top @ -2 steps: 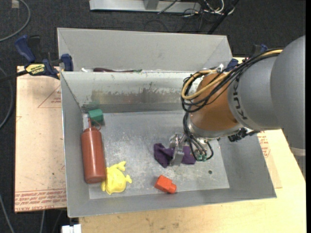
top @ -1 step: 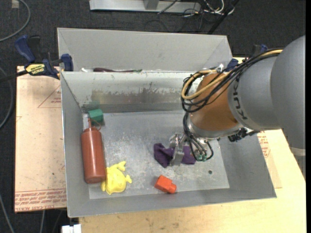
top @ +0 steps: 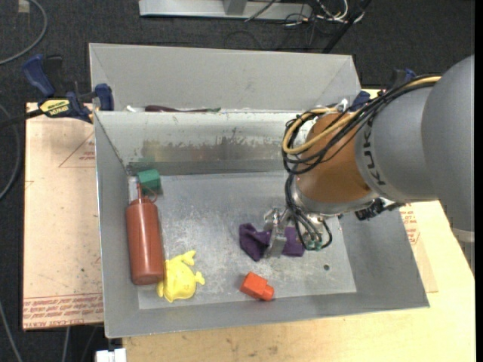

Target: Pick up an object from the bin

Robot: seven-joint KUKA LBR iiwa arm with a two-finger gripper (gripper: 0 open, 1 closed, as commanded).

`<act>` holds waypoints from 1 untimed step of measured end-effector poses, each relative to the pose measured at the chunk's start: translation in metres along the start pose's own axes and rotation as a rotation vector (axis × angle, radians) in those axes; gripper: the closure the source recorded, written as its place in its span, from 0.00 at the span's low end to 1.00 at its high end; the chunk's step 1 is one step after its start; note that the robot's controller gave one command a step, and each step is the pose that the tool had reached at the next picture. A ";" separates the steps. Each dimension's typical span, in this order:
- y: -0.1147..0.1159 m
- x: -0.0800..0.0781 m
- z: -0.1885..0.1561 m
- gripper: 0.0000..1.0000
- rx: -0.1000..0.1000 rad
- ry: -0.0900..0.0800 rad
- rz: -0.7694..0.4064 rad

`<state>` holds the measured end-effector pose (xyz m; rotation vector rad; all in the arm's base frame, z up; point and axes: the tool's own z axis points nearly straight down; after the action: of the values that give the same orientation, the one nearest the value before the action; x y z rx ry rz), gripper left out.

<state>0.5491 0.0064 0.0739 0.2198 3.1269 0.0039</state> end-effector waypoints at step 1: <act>0.000 0.002 -0.014 1.00 0.001 0.008 0.000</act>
Offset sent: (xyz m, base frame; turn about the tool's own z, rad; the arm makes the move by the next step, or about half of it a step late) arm 0.0002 0.0001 0.0240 0.0000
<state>0.5470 0.0064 0.0875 0.2203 3.1350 0.0033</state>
